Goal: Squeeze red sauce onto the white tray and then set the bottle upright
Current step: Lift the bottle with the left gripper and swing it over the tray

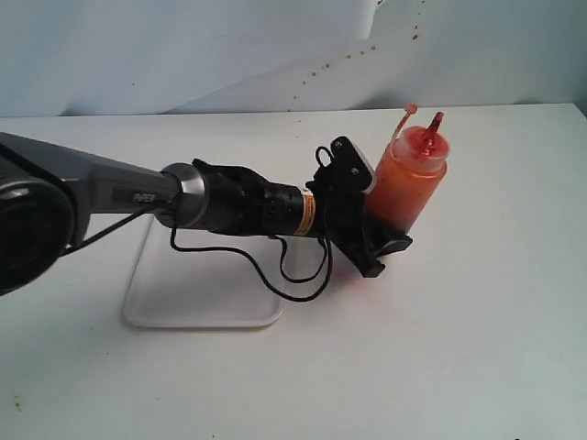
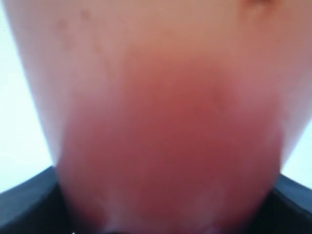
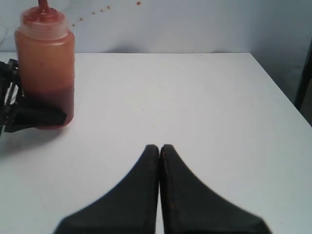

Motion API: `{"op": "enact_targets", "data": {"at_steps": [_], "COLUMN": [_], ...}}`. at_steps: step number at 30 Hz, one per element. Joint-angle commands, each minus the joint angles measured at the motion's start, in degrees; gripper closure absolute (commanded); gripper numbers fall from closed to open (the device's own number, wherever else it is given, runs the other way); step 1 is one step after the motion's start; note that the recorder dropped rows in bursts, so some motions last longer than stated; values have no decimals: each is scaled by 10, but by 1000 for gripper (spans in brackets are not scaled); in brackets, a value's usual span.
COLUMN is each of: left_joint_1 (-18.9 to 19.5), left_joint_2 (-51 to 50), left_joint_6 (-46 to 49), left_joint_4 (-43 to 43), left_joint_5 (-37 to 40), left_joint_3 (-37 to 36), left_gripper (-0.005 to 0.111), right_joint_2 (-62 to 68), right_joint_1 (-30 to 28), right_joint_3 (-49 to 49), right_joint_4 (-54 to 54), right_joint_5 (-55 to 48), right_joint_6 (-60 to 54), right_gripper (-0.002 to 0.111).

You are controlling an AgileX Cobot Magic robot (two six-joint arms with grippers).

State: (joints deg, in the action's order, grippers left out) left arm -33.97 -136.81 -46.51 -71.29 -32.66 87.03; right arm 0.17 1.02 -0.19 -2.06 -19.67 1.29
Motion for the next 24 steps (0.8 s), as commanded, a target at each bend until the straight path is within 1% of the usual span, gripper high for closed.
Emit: {"op": "enact_targets", "data": {"at_steps": [1,6,10,12,15,18,21,24], "left_joint_1": [5,16,37,54,89,127,154,164], "left_joint_2": [69,146,215,249,303,343,370,382], "left_joint_6": [-24,-24,-23,-23,-12,53,68,67], "left_joint_4": [-4,-4,-4,-4,-4,5,-2,-11], "left_joint_5": [-18,-19,-34,-67,-158,-243,-272,-264], "left_joint_3": [-46,-129,-206,-249,-316,-372,-390,-390], "left_gripper": [107,107,107,107,107,107,107,107], "right_joint_2": [-2,-2,-2,-2,-2,-2,-2,-2], "right_joint_1": [-4,-4,-4,-4,-4,-4,-4,-4], "right_joint_3": [2,2,2,2,2,2,2,2], "right_joint_4": [0,0,0,0,0,0,0,0], "right_joint_5": [1,1,1,1,1,1,1,1], "right_joint_6": [-2,-2,-2,-2,-2,-2,-2,-2], "right_gripper": [108,108,108,108,108,108,108,108]}}
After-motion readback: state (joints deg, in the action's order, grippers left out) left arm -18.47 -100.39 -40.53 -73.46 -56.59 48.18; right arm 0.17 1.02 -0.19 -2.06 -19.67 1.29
